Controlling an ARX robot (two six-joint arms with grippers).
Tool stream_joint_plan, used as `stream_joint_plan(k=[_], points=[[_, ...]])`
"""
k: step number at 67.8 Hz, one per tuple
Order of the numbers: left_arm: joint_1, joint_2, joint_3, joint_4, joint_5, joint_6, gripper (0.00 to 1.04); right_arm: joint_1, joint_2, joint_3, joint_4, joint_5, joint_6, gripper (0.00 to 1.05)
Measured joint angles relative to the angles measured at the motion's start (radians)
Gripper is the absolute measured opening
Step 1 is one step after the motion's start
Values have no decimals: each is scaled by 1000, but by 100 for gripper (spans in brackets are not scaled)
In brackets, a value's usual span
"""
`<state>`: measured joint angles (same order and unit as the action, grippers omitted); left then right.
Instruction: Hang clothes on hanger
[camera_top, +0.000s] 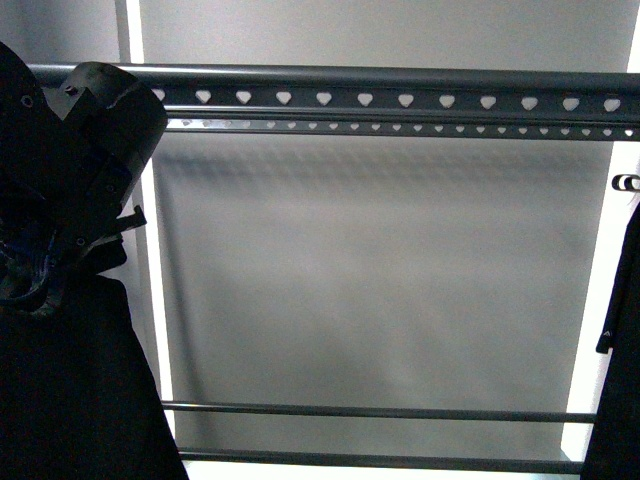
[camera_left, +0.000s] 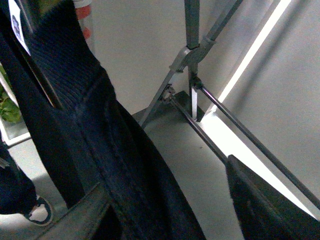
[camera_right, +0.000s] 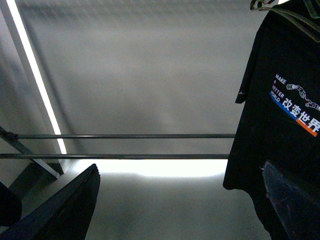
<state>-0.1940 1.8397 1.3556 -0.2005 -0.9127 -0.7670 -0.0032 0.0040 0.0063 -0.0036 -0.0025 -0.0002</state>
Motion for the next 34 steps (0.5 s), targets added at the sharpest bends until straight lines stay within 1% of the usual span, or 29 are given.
stream_joint_plan(k=[4,9,12,17,22,34], points=[[8,0,-11,-2,9,0,42,0,0,0,0,0,0,97],[15,0,-17,-3,16,-4,32,0,0,0,0,0,0,97],[21,-2,-22,1,21,-4,23,0,0,0,0,0,0,97],[27,-2,-24,7,38,-13,12,0,0,0,0,0,0,97],[29,-2,-29,43,60,-19,4,0,0,0,0,0,0,97],[17,-75,-138,251,130,69,4,0,0,0,0,0,0,97]])
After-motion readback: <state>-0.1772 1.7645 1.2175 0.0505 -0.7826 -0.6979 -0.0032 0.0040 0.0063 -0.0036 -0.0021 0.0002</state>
